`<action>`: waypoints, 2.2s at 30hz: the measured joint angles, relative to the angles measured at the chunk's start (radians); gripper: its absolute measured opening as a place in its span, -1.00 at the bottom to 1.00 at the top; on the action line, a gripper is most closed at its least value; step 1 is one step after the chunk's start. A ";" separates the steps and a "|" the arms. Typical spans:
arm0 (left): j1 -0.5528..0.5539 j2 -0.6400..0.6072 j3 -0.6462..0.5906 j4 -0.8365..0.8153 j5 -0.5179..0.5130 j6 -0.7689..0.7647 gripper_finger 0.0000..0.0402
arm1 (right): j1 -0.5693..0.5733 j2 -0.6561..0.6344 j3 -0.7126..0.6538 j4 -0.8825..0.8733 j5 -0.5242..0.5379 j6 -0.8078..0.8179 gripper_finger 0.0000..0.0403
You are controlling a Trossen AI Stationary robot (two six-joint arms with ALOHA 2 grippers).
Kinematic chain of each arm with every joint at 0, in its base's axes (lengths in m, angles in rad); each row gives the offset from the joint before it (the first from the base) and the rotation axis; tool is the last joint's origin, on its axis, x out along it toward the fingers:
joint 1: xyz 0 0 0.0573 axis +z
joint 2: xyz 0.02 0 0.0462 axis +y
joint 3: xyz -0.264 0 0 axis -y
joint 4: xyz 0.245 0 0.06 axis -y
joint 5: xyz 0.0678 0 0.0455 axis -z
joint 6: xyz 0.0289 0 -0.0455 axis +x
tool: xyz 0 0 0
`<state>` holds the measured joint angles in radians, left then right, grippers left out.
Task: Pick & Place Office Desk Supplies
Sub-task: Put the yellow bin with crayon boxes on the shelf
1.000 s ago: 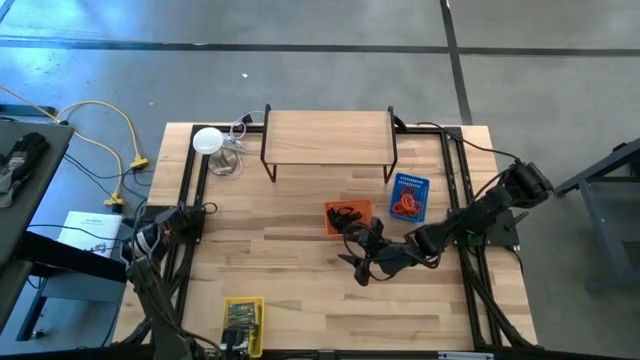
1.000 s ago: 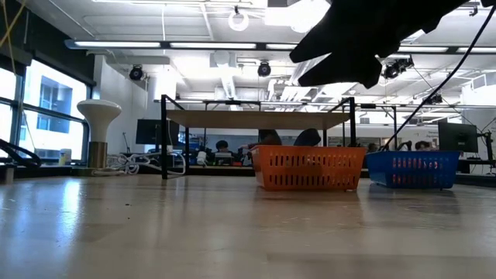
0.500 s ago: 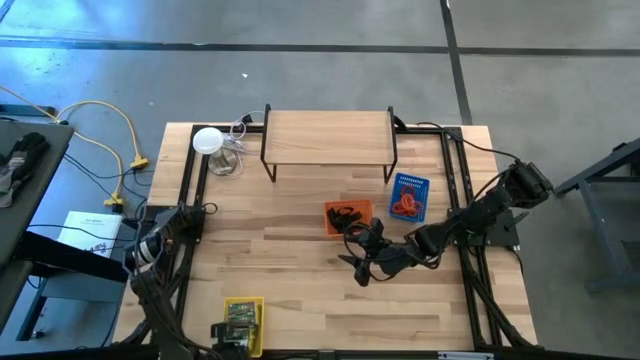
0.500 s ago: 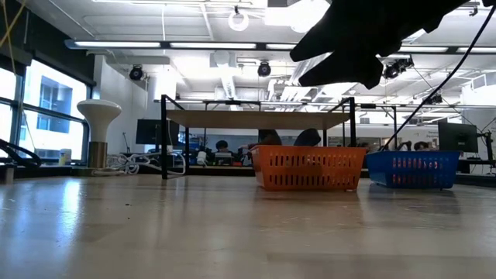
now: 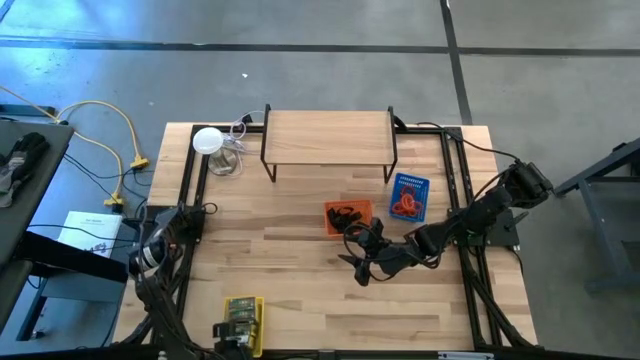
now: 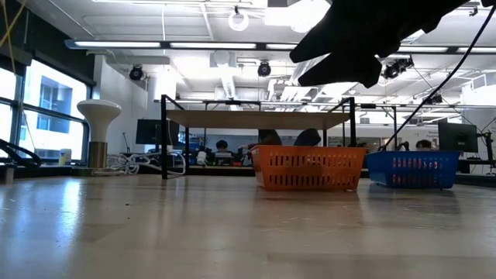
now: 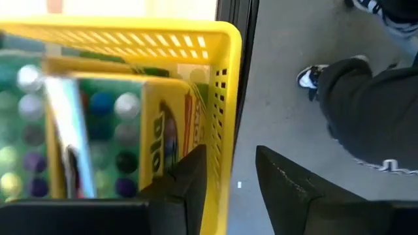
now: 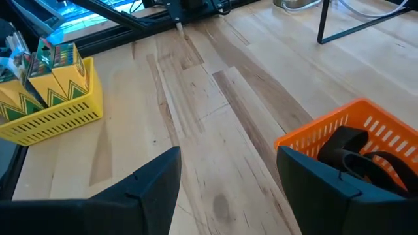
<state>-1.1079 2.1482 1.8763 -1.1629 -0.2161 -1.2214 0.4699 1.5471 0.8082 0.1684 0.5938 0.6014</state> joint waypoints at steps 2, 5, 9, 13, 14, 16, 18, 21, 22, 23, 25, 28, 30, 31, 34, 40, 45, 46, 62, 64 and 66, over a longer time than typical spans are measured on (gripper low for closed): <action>0.008 0.008 0.000 0.000 0.001 0.032 -0.38 | -0.001 0.000 0.000 0.000 0.000 0.000 0.19; 0.013 0.020 0.000 0.000 0.006 0.052 -0.38 | -0.001 0.000 0.000 0.000 0.000 0.000 0.19; 0.013 0.037 0.000 -0.001 0.010 0.044 -0.38 | -0.001 0.000 0.000 0.000 -0.001 0.000 0.19; 0.018 0.038 0.000 0.002 0.031 0.043 -0.43 | -0.001 0.000 0.000 0.000 -0.001 0.000 0.19; 0.020 0.038 0.000 0.001 0.033 0.041 -0.46 | -0.001 0.000 0.000 0.000 -0.001 0.000 0.19; 0.020 0.038 0.000 0.001 0.036 0.039 -0.53 | -0.001 0.000 0.000 0.000 -0.007 0.000 0.19; 0.020 0.038 -0.001 0.001 0.040 0.039 -0.61 | -0.001 0.000 0.000 0.001 -0.027 0.004 0.19; 0.020 0.039 -0.001 0.004 0.046 0.038 -0.74 | 0.000 0.000 0.000 0.001 -0.054 0.005 0.19; 0.020 0.039 -0.001 0.004 0.045 0.038 -0.79 | 0.000 0.000 0.000 0.001 -0.062 0.006 0.19; 0.020 0.039 -0.002 0.002 0.045 0.039 -0.84 | 0.000 0.000 0.000 0.001 -0.069 0.007 0.19; 0.022 0.043 -0.002 0.002 0.045 0.047 -0.94 | 0.000 0.000 0.000 0.006 -0.073 0.007 0.19; 0.024 0.051 0.000 0.002 0.044 0.066 -0.96 | 0.002 0.000 0.000 0.035 -0.073 0.005 0.19; 0.025 0.051 0.000 0.002 0.048 0.069 -0.97 | 0.007 0.000 0.000 0.064 -0.073 0.002 0.19; 0.027 0.049 0.000 0.000 0.053 0.069 -0.97 | 0.011 0.000 0.000 0.082 -0.073 -0.003 0.19; 0.035 0.041 0.004 -0.026 0.080 0.073 -0.97 | 0.032 0.000 0.000 0.158 -0.080 -0.042 0.19; 0.063 0.035 0.069 -0.190 0.109 0.176 -0.98 | 0.088 0.000 0.000 0.379 -0.080 -0.140 0.19; 0.095 0.035 0.121 -0.327 0.079 0.255 -0.99 | 0.143 0.000 0.000 0.522 -0.080 -0.276 0.19; 0.100 0.035 0.132 -0.355 0.062 0.261 -0.99 | 0.154 0.000 0.000 0.532 -0.080 -0.297 0.19; 0.128 0.015 0.166 -0.406 -0.208 0.441 -0.99 | 0.243 0.011 0.000 0.504 -0.069 -0.226 0.19; 0.135 0.001 0.166 -0.408 -0.265 0.464 -0.99 | 0.257 0.033 0.000 0.503 -0.068 -0.196 0.19; 0.143 -0.015 0.166 -0.408 -0.309 0.509 -0.99 | 0.277 0.057 0.000 0.502 -0.069 -0.170 0.19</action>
<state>-0.9647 2.1336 2.0422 -1.5711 -0.5252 -0.7128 0.7470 1.6038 0.8078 0.6704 0.5246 0.4310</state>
